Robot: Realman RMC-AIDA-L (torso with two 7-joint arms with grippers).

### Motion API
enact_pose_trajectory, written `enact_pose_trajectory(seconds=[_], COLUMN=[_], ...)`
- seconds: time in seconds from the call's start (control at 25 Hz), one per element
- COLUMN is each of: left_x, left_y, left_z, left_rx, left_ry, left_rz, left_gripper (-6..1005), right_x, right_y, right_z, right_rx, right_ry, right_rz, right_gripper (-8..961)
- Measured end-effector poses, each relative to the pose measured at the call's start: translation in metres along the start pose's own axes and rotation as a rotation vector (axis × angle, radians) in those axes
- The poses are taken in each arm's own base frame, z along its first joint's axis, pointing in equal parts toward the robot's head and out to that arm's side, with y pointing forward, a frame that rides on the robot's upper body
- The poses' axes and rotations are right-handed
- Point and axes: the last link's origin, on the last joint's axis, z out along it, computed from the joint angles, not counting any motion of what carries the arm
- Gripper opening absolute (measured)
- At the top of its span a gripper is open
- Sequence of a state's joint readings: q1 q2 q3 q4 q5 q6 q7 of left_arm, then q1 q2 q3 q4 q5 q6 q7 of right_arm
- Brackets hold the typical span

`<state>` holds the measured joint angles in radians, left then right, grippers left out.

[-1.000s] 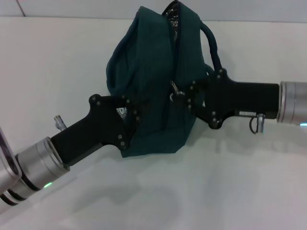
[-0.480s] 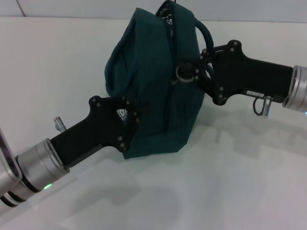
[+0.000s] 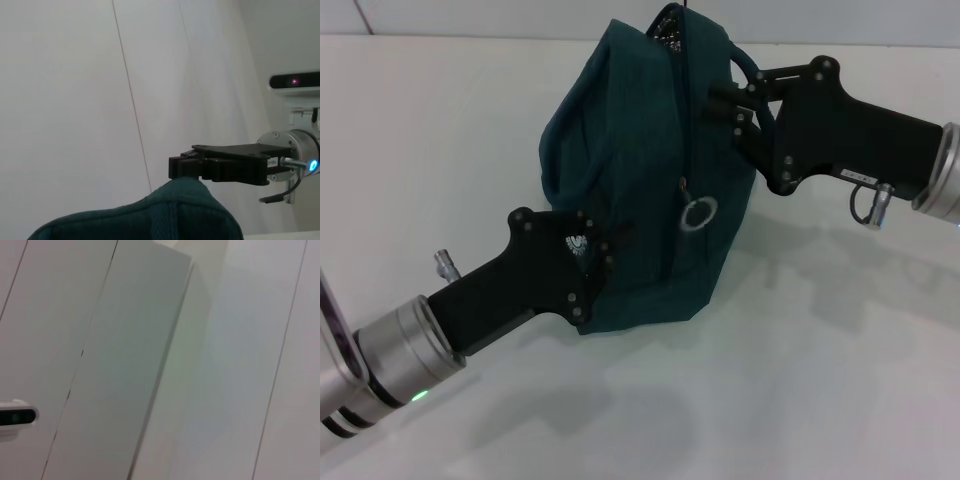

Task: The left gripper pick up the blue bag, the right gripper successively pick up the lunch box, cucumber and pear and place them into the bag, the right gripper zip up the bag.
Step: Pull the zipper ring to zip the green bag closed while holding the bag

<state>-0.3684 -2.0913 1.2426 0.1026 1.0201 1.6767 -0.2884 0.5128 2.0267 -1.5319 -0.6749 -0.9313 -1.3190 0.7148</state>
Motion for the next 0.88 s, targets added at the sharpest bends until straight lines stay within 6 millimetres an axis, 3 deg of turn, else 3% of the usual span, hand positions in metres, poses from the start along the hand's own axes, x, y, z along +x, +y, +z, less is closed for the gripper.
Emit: enact_pose_trajectory(seconds=[0.56,0.76,0.88], left_x=[0.001,0.002,0.002], left_y=[-0.001,-0.002,-0.003], left_z=[0.003,0.004,0.004], left_rx=[-0.007,-0.009,-0.004], left_ry=[0.007,0.009,0.011], left_rz=[0.006,0.009,0.010], left_gripper=[54,54,54], right_x=[0.003,0.008,0.011], right_y=[-0.009,-0.015,-0.011], right_z=[-0.010,-0.013,-0.017], right_rx=[0.081,0.121,0.120], right_ry=[0.014,0.041,0.059], right_rz=[0.208,0.300,0.332], right_gripper=[88,256,423])
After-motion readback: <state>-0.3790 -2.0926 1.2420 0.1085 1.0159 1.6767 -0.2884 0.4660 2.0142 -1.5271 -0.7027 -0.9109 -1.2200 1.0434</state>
